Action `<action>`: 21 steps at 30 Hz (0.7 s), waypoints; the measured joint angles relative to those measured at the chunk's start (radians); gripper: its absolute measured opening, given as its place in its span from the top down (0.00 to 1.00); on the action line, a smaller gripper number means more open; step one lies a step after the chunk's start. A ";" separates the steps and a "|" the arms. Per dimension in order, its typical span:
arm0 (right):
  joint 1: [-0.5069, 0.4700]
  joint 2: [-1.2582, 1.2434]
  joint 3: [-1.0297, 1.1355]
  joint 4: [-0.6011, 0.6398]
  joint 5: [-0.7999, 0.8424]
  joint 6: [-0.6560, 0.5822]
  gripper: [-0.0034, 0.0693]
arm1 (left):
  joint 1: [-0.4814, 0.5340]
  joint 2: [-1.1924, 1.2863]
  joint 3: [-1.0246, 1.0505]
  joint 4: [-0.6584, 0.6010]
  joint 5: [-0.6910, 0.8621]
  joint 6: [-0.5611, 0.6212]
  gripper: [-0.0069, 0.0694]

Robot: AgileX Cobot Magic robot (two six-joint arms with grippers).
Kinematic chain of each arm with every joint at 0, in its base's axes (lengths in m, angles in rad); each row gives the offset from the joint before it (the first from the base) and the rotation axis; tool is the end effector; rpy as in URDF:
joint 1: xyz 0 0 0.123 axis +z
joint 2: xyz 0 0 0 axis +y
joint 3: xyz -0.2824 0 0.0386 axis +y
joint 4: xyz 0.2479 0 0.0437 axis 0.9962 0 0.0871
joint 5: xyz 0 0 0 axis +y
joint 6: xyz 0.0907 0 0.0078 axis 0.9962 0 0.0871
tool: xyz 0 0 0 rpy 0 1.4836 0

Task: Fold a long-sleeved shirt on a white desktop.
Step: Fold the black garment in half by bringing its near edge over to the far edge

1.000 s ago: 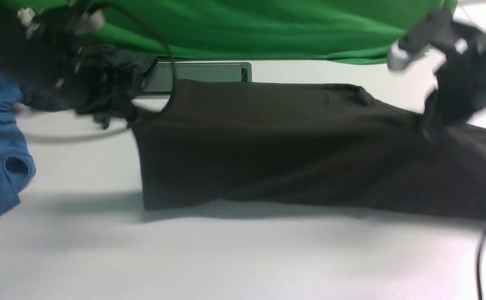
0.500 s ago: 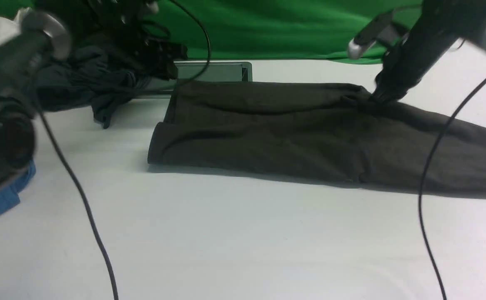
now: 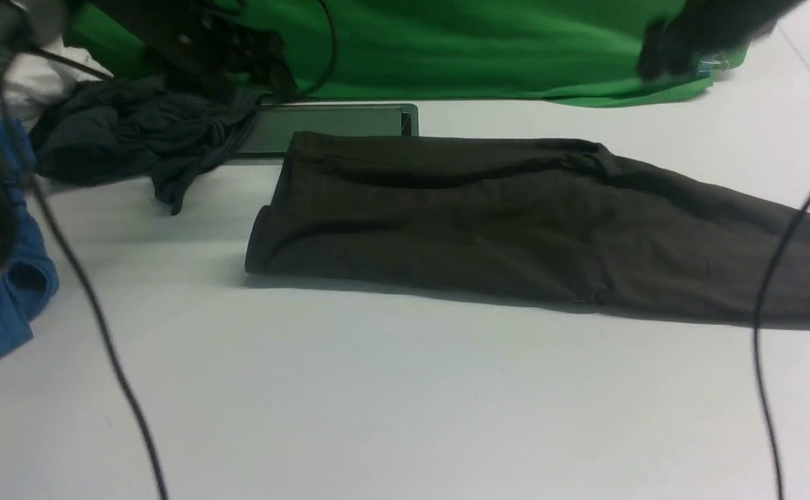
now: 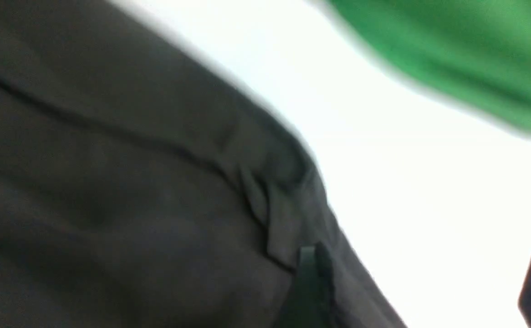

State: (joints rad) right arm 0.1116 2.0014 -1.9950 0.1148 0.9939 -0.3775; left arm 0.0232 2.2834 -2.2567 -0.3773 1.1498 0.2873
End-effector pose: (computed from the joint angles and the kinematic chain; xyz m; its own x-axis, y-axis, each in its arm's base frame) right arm 0.4528 0.0595 0.3340 -0.6937 -0.3878 -0.6070 -0.4040 0.9072 -0.1179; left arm 0.5051 -0.0189 0.2736 -0.8479 0.0994 -0.5208 0.2513 0.9403 -0.2296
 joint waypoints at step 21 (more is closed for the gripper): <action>0.159 0.062 0.036 0.201 0.005 -0.156 0.42 | -0.022 0.159 -0.001 -0.141 -0.102 1.370 0.11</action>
State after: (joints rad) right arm 0.2703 2.0637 -1.9587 0.3157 0.9989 -0.5339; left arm 0.0017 2.4426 -2.2578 -0.5187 1.0479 1.6574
